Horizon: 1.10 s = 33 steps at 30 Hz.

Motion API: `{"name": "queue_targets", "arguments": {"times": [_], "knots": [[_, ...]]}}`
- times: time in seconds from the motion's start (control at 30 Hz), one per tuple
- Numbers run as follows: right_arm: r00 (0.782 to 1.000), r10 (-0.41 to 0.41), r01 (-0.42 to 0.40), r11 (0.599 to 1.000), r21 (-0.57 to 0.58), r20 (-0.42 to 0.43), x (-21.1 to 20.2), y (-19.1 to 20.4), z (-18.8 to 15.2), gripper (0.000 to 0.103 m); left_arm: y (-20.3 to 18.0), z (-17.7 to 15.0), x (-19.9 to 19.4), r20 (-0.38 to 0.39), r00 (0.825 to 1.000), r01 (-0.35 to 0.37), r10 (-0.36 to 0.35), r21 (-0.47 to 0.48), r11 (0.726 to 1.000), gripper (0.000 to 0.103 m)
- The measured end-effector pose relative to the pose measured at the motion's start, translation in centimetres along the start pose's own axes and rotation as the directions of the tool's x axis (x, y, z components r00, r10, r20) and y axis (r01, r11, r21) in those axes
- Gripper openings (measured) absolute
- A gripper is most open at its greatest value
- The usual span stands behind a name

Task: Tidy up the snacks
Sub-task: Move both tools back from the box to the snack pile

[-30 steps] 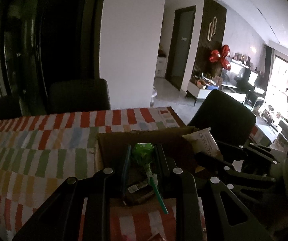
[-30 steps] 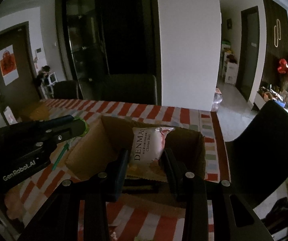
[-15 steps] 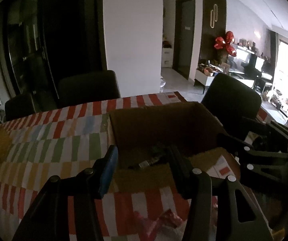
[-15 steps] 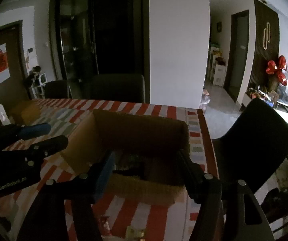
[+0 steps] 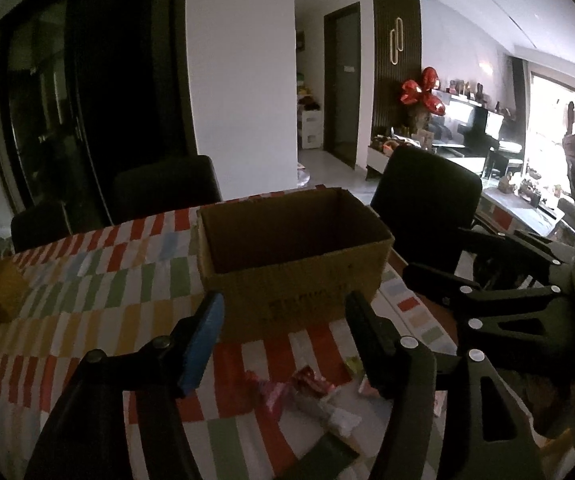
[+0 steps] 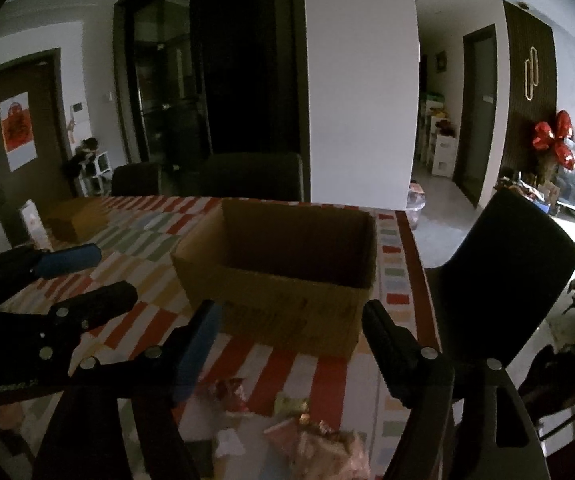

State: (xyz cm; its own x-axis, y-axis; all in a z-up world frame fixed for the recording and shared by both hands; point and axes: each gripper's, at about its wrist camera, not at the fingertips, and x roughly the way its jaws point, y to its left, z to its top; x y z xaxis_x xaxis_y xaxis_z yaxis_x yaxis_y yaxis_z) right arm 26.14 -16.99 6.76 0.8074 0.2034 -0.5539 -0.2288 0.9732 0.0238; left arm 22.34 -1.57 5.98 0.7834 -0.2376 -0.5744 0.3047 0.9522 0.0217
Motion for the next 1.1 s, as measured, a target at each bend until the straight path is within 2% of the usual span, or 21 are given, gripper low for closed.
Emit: {"name": "queue_targets", "arguments": {"times": [0.27,0.53,0.73,0.97,1.1], "knots": [[1.0,0.002,-0.002,1.0,-0.022,-0.008,-2.1,1.2,-2.6,0.077,-0.9,-3.4,-2.8,0.019,0.999,-0.034,0.034,0.028,0.999,0.069],[0.999,-0.03,0.029,0.998,-0.058,-0.03,-3.2,2.2,-5.3,0.077,-1.7,-6.9,-3.9,-0.012,0.999,-0.034,0.034,0.033,0.999,0.073],[0.997,-0.051,0.048,0.998,-0.049,-0.061,-3.8,2.4,-8.0,0.077,-2.4,-9.0,-3.9,-0.064,0.998,-0.018,0.021,0.047,0.999,0.076],[0.989,-0.086,0.081,0.996,-0.045,-0.119,-3.9,2.0,-11.2,0.077,-4.0,-11.9,-4.1,-0.062,0.994,-0.084,0.091,0.107,0.991,0.08],[0.984,-0.125,0.118,0.991,-0.062,-0.131,-3.8,1.6,-13.0,0.077,-4.4,-13.7,-3.6,-0.08,0.991,-0.094,0.105,0.122,0.988,0.081]]}}
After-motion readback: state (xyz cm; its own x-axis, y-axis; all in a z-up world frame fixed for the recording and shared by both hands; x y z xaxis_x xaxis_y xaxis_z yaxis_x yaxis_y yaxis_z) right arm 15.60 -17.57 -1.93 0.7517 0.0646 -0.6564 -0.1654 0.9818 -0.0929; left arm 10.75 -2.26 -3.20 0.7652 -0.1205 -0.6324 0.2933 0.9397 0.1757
